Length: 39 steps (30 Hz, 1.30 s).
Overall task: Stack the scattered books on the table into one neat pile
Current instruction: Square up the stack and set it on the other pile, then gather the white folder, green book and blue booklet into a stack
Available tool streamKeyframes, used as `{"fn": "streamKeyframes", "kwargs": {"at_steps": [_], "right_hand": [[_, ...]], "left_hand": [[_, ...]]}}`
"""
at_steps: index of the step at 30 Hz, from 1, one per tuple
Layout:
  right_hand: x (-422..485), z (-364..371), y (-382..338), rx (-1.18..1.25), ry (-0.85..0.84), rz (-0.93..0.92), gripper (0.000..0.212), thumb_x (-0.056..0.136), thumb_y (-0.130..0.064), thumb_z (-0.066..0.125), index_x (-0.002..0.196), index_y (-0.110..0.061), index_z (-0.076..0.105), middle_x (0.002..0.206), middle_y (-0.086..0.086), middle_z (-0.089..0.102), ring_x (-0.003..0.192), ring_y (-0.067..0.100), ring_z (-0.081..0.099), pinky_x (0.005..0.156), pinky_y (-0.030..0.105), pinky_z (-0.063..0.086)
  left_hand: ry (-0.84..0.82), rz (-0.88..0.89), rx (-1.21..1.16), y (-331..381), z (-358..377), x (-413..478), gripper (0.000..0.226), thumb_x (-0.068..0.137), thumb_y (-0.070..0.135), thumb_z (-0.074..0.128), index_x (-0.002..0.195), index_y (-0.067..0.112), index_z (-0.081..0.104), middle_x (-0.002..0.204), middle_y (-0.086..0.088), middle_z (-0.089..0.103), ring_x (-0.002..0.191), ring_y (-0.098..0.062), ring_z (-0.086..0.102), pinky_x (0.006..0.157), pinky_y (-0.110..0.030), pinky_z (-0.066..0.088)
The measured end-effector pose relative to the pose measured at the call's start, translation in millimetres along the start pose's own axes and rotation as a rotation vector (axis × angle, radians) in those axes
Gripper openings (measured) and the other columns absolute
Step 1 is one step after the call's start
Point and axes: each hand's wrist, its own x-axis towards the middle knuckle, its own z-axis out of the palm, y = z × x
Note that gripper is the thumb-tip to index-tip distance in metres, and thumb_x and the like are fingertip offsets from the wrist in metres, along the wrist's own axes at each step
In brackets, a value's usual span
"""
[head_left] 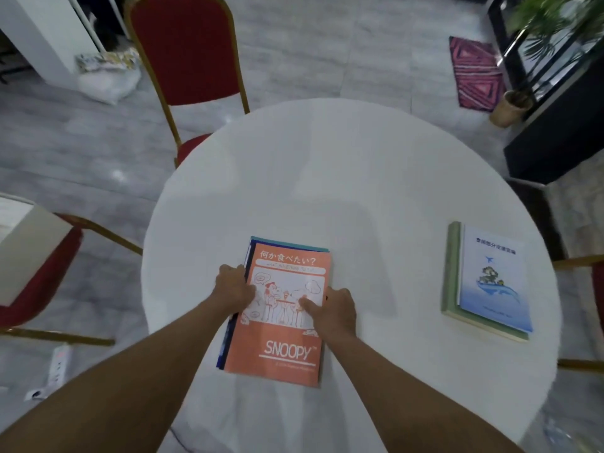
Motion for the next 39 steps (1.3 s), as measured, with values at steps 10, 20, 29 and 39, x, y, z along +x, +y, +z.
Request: {"fn": "streamKeyframes", "kwargs": {"at_steps": [10, 20, 29, 39], "right_hand": [[-1, -8, -3, -0.142, -0.107, 0.035, 0.061, 0.092, -0.063, 0.051, 0.128, -0.014, 0.046, 0.131, 0.010, 0.043, 0.124, 0.027, 0.044, 0.097, 0.039, 0.046], [11, -89, 55, -0.057, -0.072, 0.009, 0.076, 0.097, -0.060, 0.043, 0.159, -0.020, 0.023, 0.150, 0.017, 0.036, 0.141, 0.033, 0.034, 0.114, 0.042, 0.031], [29, -171, 134, -0.149, 0.115, 0.011, 0.089, 0.092, -0.073, 0.033, 0.161, -0.019, 0.012, 0.170, 0.001, 0.002, 0.156, 0.023, -0.002, 0.125, 0.043, 0.003], [85, -252, 219, -0.081, 0.188, 0.145, 0.092, 0.090, -0.075, 0.032, 0.161, -0.020, 0.012, 0.170, 0.002, 0.002, 0.156, 0.026, -0.001, 0.124, 0.047, 0.006]], "left_hand": [[0.044, 0.021, 0.185, 14, -2, -4, 0.043, 0.093, 0.026, 0.060, 0.129, 0.007, 0.046, 0.138, -0.015, 0.045, 0.124, -0.030, 0.053, 0.097, -0.038, 0.053], [-0.003, 0.283, 0.234, 91, 19, -23, 0.051, 0.095, 0.032, 0.055, 0.137, 0.005, 0.045, 0.146, -0.015, 0.045, 0.137, -0.032, 0.040, 0.113, -0.044, 0.038], [-0.054, 0.452, 0.460, 192, 87, -35, 0.075, 0.099, 0.052, 0.034, 0.158, 0.014, 0.009, 0.167, -0.012, 0.004, 0.154, -0.031, 0.004, 0.126, -0.044, 0.009], [-0.138, 0.530, 0.552, 296, 164, -20, 0.073, 0.099, 0.055, 0.028, 0.158, 0.019, 0.005, 0.167, -0.007, 0.000, 0.155, -0.026, 0.001, 0.125, -0.044, 0.002]]}}
